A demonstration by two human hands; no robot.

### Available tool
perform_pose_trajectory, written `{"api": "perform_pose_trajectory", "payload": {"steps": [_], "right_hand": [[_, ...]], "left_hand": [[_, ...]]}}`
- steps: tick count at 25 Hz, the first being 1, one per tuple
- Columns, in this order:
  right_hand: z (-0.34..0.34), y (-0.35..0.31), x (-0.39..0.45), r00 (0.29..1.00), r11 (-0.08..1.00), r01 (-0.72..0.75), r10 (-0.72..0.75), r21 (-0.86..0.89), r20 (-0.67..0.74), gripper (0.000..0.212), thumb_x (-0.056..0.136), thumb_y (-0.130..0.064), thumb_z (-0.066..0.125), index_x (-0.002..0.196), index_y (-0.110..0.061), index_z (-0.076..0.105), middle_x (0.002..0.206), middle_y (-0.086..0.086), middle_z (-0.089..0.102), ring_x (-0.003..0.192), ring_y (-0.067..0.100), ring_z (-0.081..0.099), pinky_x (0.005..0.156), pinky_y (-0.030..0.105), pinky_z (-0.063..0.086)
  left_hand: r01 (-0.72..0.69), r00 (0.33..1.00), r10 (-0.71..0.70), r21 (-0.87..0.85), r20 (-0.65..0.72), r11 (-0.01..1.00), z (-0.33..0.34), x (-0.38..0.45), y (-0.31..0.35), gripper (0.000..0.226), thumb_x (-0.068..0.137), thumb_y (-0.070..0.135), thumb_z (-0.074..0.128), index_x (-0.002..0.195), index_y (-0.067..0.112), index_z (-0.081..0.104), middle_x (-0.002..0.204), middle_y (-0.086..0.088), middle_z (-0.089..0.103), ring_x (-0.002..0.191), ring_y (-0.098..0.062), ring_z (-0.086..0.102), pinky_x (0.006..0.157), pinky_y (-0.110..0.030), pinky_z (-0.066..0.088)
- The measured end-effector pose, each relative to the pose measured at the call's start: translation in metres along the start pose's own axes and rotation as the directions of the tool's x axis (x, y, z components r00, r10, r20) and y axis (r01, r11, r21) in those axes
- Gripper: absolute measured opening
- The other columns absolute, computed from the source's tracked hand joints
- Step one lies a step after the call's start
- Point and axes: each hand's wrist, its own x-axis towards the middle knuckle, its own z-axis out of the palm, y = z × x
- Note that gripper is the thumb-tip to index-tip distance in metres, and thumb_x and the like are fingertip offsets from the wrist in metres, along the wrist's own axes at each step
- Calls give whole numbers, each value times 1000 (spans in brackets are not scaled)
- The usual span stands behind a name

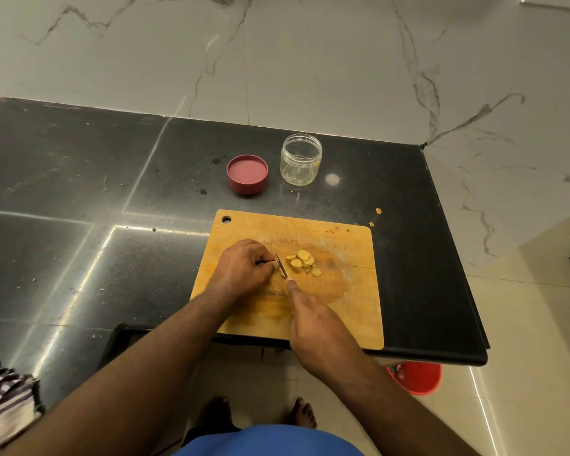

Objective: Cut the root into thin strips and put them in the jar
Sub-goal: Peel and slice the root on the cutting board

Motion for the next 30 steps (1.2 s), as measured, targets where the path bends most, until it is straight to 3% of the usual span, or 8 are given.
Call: {"api": "perform_pose_trajectory", "payload": {"steps": [5,9,13,20,30], "right_hand": [[-1,10,-22,998,1000,0,0,17,-56,57,103,-22,33,156,-31,15,136,0,50,107,14,53,92,29,47],[-19,8,-22,996,986,-22,35,163,-79,54,104,-24,36,155,-32,21,148,-7,43,124,7,47,103,26,41],[-25,4,-20,995,985,0,18,174,-101,55,104,-25,37,155,-36,18,135,-15,43,108,-8,41,92,10,34],[-8,-5,-7,999,999,11,-12,-33,-39,57,104,-27,31,156,-32,9,117,-5,48,91,10,50,81,30,47],[-9,-4,1,1000,998,18,-17,-52,25,59,103,-21,31,156,-30,7,122,-1,49,97,15,51,84,31,46]], "left_hand": [[12,1000,-11,-13,15,1000,-1,0,-1,17,89,27,75,102,17,77,106,6,68,98,-9,59,82,-22,47],[15,999,-14,-9,42,1000,-2,1,-3,21,89,29,74,107,18,76,109,7,67,99,-8,58,83,-21,46],[26,998,-24,-34,52,999,-3,1,-3,21,89,30,74,107,19,76,108,7,66,98,-8,58,84,-25,51],[18,999,-17,-44,40,999,-2,1,-3,18,91,25,73,106,18,78,108,7,68,97,-6,58,80,-20,46],[-4,1000,5,-38,15,999,-3,-1,-2,16,91,23,72,104,17,79,108,5,69,98,-5,58,83,-20,47]]}}
